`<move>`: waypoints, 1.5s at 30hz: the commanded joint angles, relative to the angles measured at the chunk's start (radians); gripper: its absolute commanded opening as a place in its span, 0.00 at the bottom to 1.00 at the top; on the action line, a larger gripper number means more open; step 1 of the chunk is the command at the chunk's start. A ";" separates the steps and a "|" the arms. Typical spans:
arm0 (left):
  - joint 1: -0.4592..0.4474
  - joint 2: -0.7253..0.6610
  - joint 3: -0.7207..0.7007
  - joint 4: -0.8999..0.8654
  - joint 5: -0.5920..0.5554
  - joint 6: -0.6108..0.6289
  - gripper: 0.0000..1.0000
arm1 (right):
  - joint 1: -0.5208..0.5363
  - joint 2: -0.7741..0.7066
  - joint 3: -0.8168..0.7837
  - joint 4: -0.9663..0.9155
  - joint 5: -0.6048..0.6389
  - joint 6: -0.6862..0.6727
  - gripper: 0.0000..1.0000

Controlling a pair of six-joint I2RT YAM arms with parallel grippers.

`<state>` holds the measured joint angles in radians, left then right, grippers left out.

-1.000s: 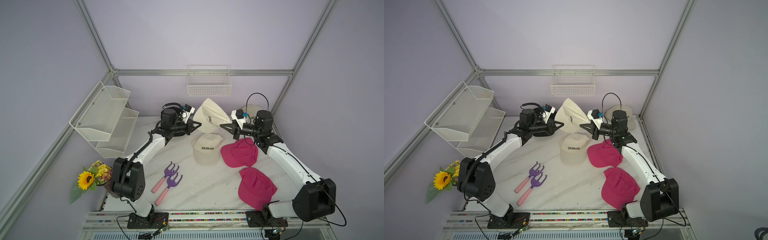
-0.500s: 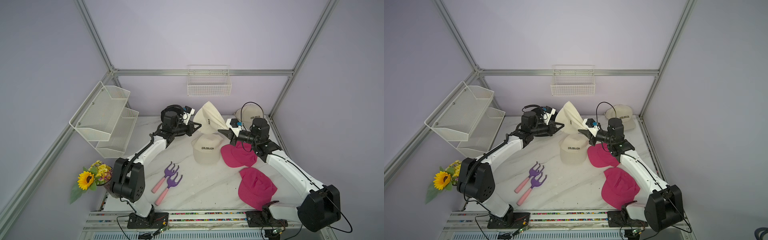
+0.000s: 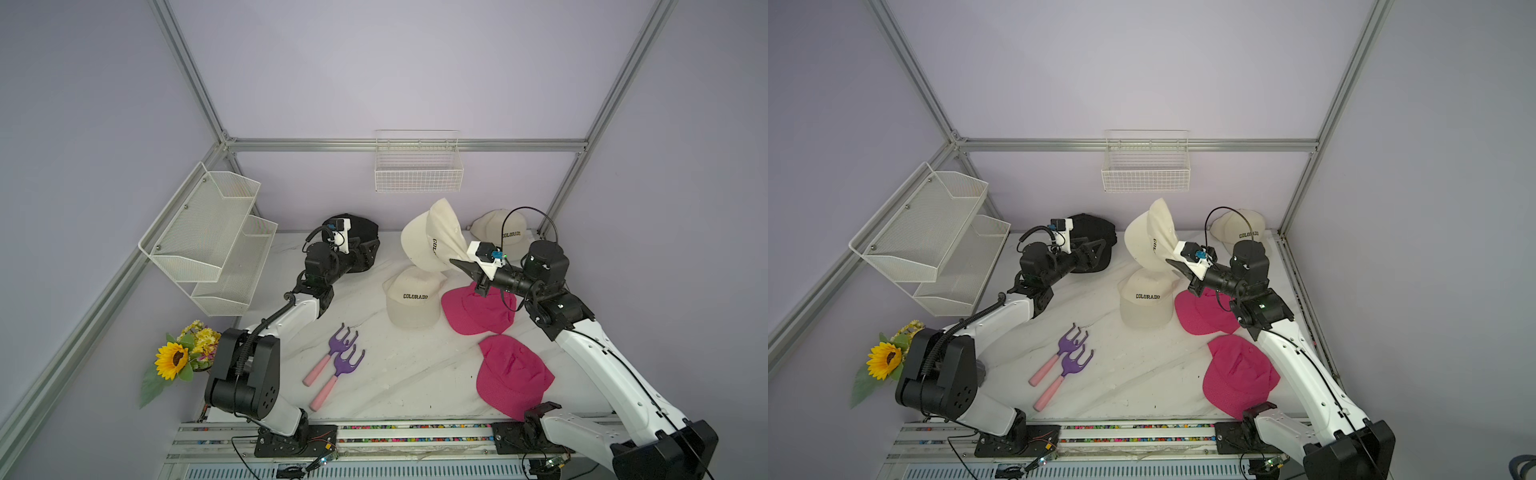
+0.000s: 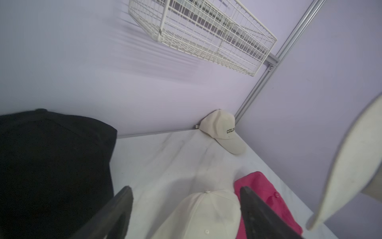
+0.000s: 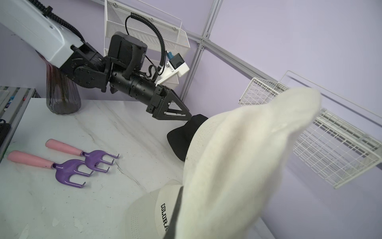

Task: Stack the baseball caps by color
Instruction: Pick up the baseball cap from the center of the board.

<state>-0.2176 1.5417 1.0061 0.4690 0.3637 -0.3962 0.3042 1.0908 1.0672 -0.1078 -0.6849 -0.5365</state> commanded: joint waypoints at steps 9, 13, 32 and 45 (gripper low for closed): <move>-0.097 -0.090 0.275 -0.473 0.383 0.614 1.00 | 0.037 0.069 0.015 -0.167 0.092 -0.151 0.00; -0.186 -0.121 0.280 -0.644 0.335 0.932 1.00 | 0.064 0.120 0.057 -0.235 0.092 -0.212 0.00; -0.290 0.015 0.511 -1.057 0.260 1.301 0.86 | 0.203 0.249 0.113 -0.266 0.216 -0.289 0.00; -0.309 0.088 0.621 -1.189 0.196 1.383 0.82 | 0.264 0.274 0.122 -0.286 0.422 -0.319 0.00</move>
<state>-0.5198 1.6325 1.5875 -0.6811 0.5755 0.9371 0.5556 1.3491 1.1542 -0.3943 -0.3279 -0.8436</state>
